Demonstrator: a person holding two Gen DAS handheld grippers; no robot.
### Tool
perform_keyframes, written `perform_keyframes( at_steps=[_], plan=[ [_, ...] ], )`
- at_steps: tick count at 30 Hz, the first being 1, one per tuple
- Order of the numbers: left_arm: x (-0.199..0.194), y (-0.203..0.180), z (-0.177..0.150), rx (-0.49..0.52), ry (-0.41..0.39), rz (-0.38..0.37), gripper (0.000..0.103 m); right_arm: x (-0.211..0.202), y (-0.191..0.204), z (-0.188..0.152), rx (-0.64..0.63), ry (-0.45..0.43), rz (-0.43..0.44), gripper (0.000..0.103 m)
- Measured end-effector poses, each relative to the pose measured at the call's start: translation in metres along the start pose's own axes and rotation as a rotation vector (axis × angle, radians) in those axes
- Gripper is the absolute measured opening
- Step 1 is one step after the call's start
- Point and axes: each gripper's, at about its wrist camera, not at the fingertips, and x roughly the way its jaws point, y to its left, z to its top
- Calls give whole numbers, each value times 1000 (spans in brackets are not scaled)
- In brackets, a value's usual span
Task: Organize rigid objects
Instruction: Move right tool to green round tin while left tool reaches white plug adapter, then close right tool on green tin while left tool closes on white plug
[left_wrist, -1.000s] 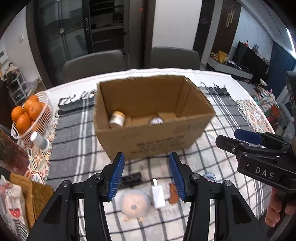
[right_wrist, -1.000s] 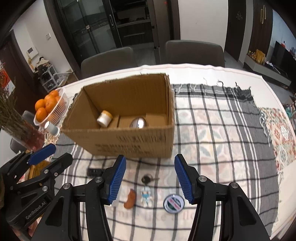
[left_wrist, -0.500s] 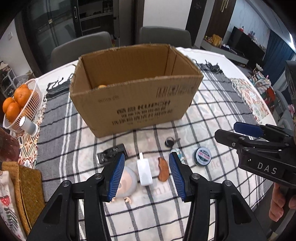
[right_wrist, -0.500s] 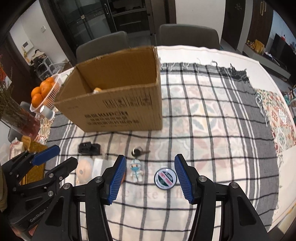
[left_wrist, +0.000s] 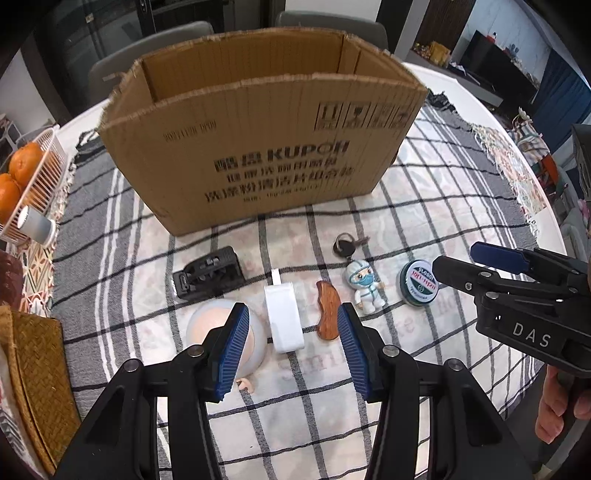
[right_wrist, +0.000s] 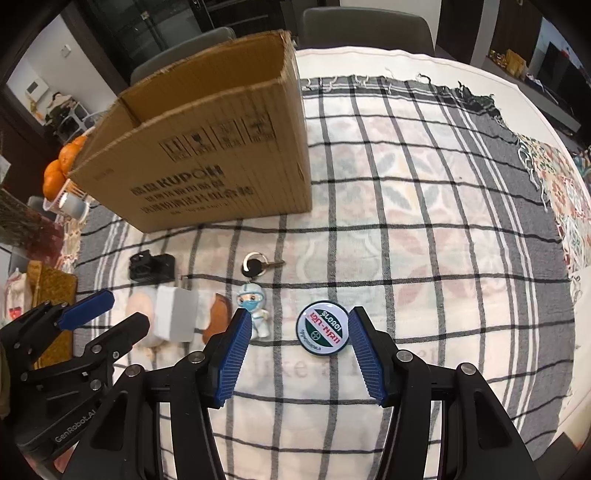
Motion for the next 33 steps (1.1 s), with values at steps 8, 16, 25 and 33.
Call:
perform_keyframes(
  at_steps=[8, 16, 25, 33],
  plan=[
    [22, 4, 1, -20, 49, 5, 45, 24, -5, -1, 21, 65, -13, 56],
    [41, 5, 2, -37, 97, 14, 40, 39, -7, -3, 23, 101, -36, 56],
    [59, 4, 4, -62, 146, 2, 34, 58, -13, -6, 48, 151, -35, 56],
    [73, 5, 5, -81, 171, 26, 30, 69, -14, -7, 49, 169, -42, 55]
  ],
)
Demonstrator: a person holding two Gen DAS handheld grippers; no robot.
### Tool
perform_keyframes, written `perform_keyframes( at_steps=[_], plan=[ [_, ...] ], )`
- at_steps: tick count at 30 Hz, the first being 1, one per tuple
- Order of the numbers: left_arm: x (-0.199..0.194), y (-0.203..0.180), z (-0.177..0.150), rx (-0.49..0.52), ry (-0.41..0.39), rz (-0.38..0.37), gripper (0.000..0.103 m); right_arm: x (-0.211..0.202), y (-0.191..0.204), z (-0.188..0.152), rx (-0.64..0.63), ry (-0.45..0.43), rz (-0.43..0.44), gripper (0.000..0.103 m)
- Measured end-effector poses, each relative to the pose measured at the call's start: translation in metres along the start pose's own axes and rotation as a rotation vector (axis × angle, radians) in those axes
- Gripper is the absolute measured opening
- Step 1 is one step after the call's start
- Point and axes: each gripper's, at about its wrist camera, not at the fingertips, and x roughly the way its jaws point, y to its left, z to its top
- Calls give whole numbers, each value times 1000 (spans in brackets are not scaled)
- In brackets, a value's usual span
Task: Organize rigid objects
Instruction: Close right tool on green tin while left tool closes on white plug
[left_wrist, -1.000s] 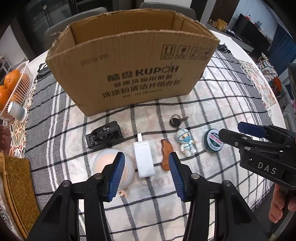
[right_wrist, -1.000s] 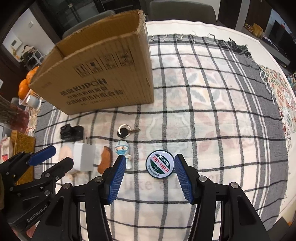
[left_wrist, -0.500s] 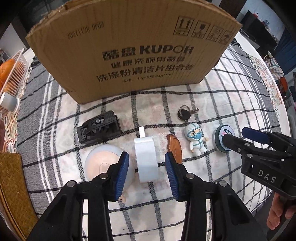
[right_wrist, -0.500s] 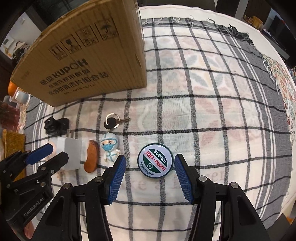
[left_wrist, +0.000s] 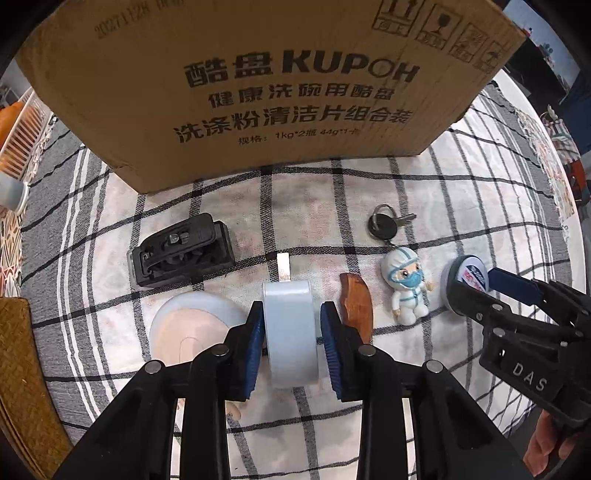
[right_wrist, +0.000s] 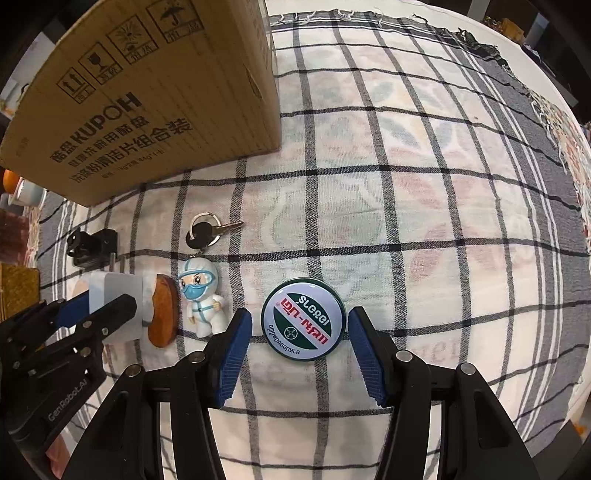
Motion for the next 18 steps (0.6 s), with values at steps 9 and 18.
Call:
perform_keyframes(
  at_steps=[9, 18],
  plan=[
    [13, 1, 5, -7, 15, 14, 24, 18, 3, 2, -2, 3, -18, 52],
    [10, -8, 3, 14, -12, 1, 23, 8, 4, -1, -14, -16, -17, 52]
  ],
)
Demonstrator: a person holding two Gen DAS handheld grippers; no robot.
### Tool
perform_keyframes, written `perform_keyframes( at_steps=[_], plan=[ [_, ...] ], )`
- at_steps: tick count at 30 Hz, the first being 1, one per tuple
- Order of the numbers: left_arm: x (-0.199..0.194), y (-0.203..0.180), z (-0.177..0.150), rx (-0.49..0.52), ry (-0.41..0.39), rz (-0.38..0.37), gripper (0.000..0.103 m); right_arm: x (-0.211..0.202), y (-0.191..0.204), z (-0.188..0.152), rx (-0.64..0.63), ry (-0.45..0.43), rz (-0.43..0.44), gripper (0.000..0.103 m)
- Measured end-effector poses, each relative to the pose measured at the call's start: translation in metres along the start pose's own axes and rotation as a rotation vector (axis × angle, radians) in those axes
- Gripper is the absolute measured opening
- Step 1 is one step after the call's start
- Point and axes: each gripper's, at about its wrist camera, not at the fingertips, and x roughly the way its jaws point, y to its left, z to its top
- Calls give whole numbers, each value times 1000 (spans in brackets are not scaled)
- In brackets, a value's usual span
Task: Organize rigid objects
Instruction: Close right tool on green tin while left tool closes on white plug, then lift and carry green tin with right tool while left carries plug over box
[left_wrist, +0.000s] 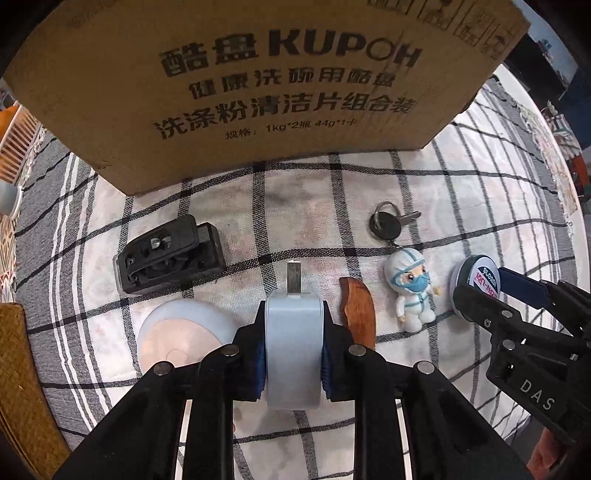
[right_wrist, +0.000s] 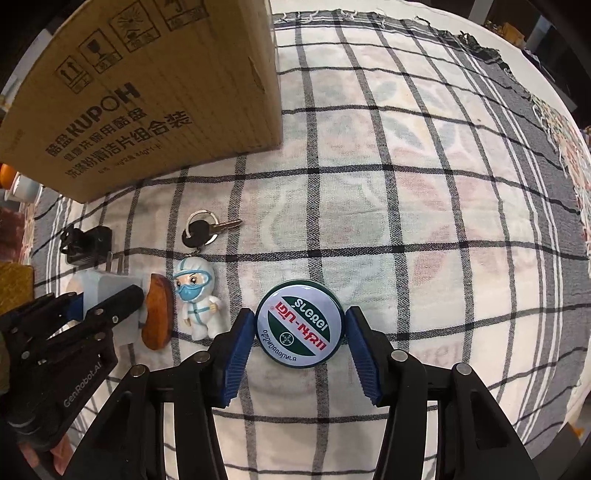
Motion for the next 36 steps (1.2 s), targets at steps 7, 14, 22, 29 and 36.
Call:
perform_keyframes(
  at_steps=[7, 14, 22, 29, 36],
  plan=[
    [-23, 8, -9, -3, -66, -36, 23, -28, 15, -3, -40, -68, -14, 52],
    [-42, 18, -10, -12, -112, -66, 23, -58, 31, -1, -76, -133, 8, 52],
    [-73, 30, -10, -29, -183, -82, 23, -80, 41, 0, -99, -184, 36, 52],
    [-97, 34, -5, -34, -252, -74, 23, -95, 48, 6, -107, -222, 57, 52],
    [-120, 41, -2, -38, -309, -80, 23, -117, 56, 11, -116, -283, 69, 52]
  ],
)
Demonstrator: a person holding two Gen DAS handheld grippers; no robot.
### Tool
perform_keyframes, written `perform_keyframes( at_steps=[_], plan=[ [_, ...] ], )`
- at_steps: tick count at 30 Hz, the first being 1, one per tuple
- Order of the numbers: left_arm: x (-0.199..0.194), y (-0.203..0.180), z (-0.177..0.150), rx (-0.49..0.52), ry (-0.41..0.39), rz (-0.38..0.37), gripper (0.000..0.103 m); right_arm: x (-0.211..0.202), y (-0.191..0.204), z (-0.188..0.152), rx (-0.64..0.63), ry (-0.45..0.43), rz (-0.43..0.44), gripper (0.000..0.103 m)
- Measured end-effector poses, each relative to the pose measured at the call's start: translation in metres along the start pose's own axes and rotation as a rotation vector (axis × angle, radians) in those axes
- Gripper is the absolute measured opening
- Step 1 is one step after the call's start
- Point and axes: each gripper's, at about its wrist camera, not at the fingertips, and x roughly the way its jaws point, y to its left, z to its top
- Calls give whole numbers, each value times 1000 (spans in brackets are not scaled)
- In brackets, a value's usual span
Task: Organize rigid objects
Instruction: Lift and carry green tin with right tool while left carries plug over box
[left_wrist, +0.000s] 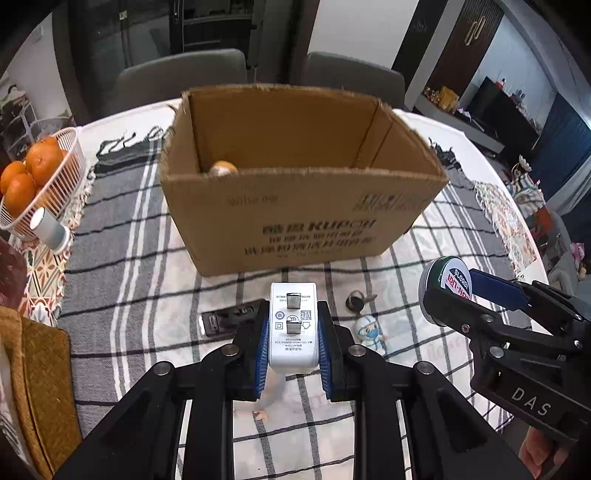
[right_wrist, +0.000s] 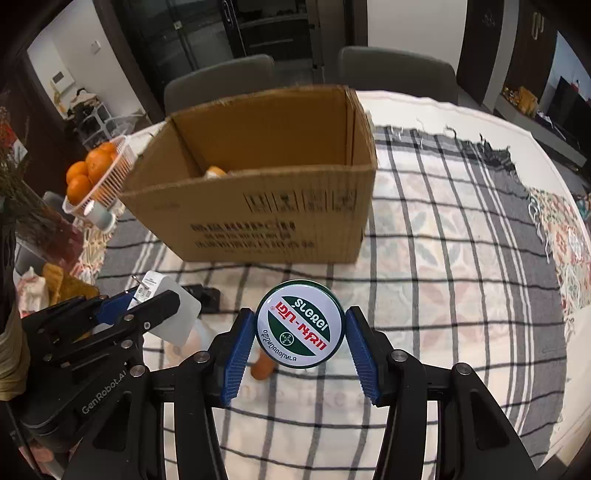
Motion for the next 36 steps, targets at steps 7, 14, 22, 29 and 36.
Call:
perform_keyframes(
  at_steps=[7, 14, 22, 29, 36],
  plan=[
    [-23, 2, 13, 13, -47, -10, 23, -21, 7, 14, -4, -73, 12, 52],
    [-48, 2, 27, 26, -113, -16, 23, -37, 9, 27, 8, -127, 36, 52],
    [-67, 3, 46, 41, -180, -3, 23, -53, 12, 44, 7, -179, 63, 52],
    [-76, 7, 64, 36, -219, 11, 23, -56, 16, 61, -2, -196, 69, 52],
    [-74, 11, 84, 38, -232, 34, 23, -54, 18, 80, -15, -203, 63, 52]
  ],
)
